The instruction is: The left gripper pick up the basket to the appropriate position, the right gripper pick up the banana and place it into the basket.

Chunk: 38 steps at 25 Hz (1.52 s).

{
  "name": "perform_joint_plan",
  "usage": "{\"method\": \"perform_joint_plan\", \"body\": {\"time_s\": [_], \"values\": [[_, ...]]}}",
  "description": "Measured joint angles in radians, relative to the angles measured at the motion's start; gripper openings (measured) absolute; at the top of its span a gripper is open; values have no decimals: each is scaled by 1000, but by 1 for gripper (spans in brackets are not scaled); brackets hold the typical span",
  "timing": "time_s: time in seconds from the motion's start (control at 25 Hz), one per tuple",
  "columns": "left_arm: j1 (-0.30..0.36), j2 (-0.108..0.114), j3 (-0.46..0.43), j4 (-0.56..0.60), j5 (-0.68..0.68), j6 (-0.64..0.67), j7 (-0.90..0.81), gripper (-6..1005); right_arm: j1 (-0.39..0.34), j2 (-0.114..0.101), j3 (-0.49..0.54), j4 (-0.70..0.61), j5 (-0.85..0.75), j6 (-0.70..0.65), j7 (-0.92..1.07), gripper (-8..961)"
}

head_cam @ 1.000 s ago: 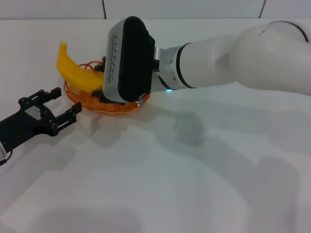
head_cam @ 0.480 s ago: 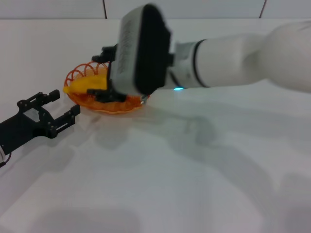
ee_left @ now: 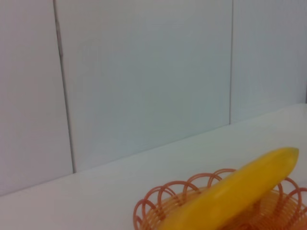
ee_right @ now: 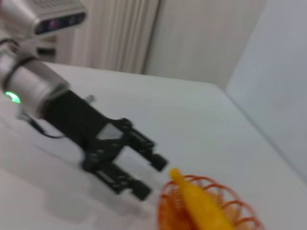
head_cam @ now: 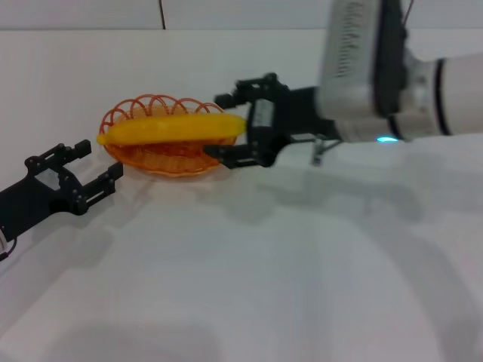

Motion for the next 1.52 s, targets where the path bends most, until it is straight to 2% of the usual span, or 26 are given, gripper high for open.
{"method": "perform_joint_plan", "body": {"time_s": [0.2, 0.44, 0.76, 0.92, 1.52], "values": [[0, 0, -1, 0, -1, 1, 0, 696, 4, -1, 175, 187, 147, -148, -160, 718], [0, -1, -1, 0, -1, 1, 1, 696, 15, -2, 301, 354, 169, -188, -279, 716], [1, 0, -3, 0, -11, 3, 4, 695, 39, -3, 353, 499, 176, -203, -365, 715], [3, -1, -3, 0, -13, 4, 8, 695, 51, -3, 366, 578, 229, -217, -432, 714], [0, -3, -3, 0, -13, 6, 9, 695, 56, -2, 364, 670, 352, -222, -534, 712]]}}
